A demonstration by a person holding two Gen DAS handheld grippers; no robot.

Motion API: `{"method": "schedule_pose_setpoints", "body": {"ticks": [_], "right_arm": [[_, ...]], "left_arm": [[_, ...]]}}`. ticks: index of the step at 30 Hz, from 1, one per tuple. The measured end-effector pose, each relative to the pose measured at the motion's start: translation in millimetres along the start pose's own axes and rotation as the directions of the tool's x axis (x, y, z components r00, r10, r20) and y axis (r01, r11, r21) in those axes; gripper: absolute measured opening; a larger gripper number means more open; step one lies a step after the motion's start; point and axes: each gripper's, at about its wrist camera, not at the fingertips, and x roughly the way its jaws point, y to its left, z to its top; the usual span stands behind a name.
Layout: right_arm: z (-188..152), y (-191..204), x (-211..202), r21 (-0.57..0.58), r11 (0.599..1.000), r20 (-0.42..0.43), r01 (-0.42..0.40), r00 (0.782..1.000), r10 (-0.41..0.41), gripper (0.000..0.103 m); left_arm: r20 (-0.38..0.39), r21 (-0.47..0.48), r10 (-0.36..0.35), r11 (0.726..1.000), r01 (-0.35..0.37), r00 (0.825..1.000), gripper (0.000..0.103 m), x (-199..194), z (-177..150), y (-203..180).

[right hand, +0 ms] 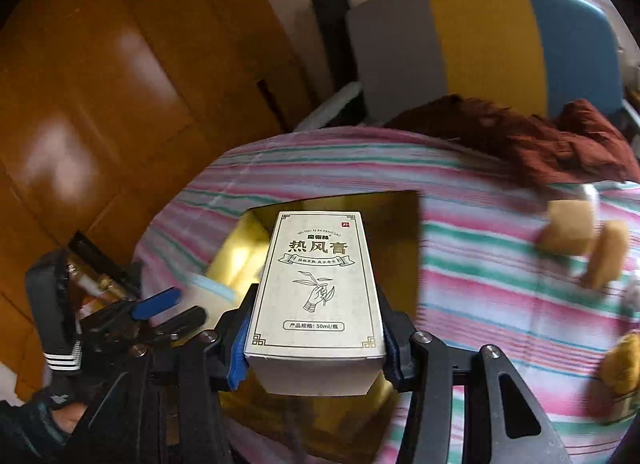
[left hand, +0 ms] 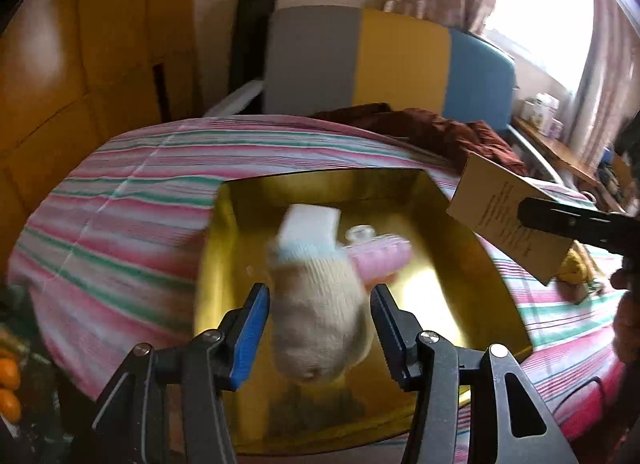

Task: Organize objects
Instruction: 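Carry mitten and box to the gold tray and release both grippers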

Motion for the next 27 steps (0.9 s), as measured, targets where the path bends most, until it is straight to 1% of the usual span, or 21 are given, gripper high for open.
{"method": "schedule_pose_setpoints", "body": {"ticks": [1, 2, 3, 4, 5, 7, 11, 12, 15, 18, 21, 24, 27], "right_arm": [[-2.3, 8.9, 8.0, 0.006, 0.999, -0.021, -0.046, 0.999, 0.046, 0.054], [-4.4, 14.1, 12.8, 0.005, 0.997, -0.035, -0.077, 0.996, 0.077, 0.056], [-7.6, 22.0, 18.7, 0.0, 0.995, -0.046, -0.103, 0.994, 0.103, 0.058], [-10.0, 26.4, 22.7, -0.003, 0.995, -0.052, -0.103, 0.993, 0.102, 0.065], [-13.0, 30.6, 27.0, -0.003, 0.995, -0.061, -0.101, 0.993, 0.101, 0.068], [-18.2, 35.1, 33.6, -0.002, 0.994, -0.085, -0.107, 0.991, 0.107, 0.068], [-26.6, 37.3, 34.2, -0.033, 0.998, -0.095, -0.05, 0.994, 0.047, 0.068], [-27.4, 37.7, 31.7, -0.041, 0.999, -0.09, -0.033, 0.996, 0.03, 0.068], [-30.7, 39.2, 22.6, -0.078, 0.997, -0.059, 0.028, 0.998, -0.033, 0.068], [-31.8, 42.2, 15.9, -0.11, 0.991, -0.03, 0.078, 0.996, -0.081, 0.068], [-31.4, 45.3, 12.3, -0.136, 0.983, -0.005, 0.124, 0.992, -0.126, 0.068], [-30.8, 44.3, 8.8, -0.133, 0.98, 0.013, 0.149, 0.989, -0.149, 0.068], [-30.7, 42.7, 4.7, -0.131, 0.975, 0.027, 0.181, 0.983, -0.179, 0.068]], "left_arm": [[0.003, -0.008, 0.006, 1.0, -0.006, 1.0, 0.064, -1.4, -1.8, 6.8], [0.009, -0.021, 0.013, 1.0, -0.013, 1.0, 0.07, -3.3, -3.8, 13.4], [0.017, -0.035, 0.022, 0.999, -0.022, 1.0, 0.078, -5.0, -5.1, 19.1], [0.025, -0.047, 0.028, 0.999, -0.026, 0.999, 0.082, -7.2, -6.5, 23.8], [0.033, -0.058, 0.034, 0.998, -0.032, 0.999, 0.082, -9.7, -7.8, 28.5], [0.039, -0.069, 0.047, 0.997, -0.044, 0.998, 0.082, -12.8, -9.4, 34.5], [0.056, -0.09, 0.063, 0.994, -0.058, 0.996, 0.082, -17.4, -8.3, 42.9], [0.061, -0.092, 0.07, 0.994, -0.064, 0.996, 0.083, -19.0, -7.3, 43.2], [0.072, -0.095, 0.095, 0.992, -0.088, 0.993, 0.087, -23.3, -5.6, 41.8], [0.083, -0.086, 0.116, 0.99, -0.109, 0.99, 0.087, -25.2, -4.2, 38.0], [0.095, -0.073, 0.117, 0.991, -0.11, 0.989, 0.088, -29.5, -2.4, 33.2], [0.112, -0.059, 0.112, 0.993, -0.106, 0.987, 0.092, -34.7, -1.4, 26.7], [0.118, -0.041, 0.104, 0.994, -0.1, 0.988, 0.092, -37.3, -0.5, 20.0]]}}
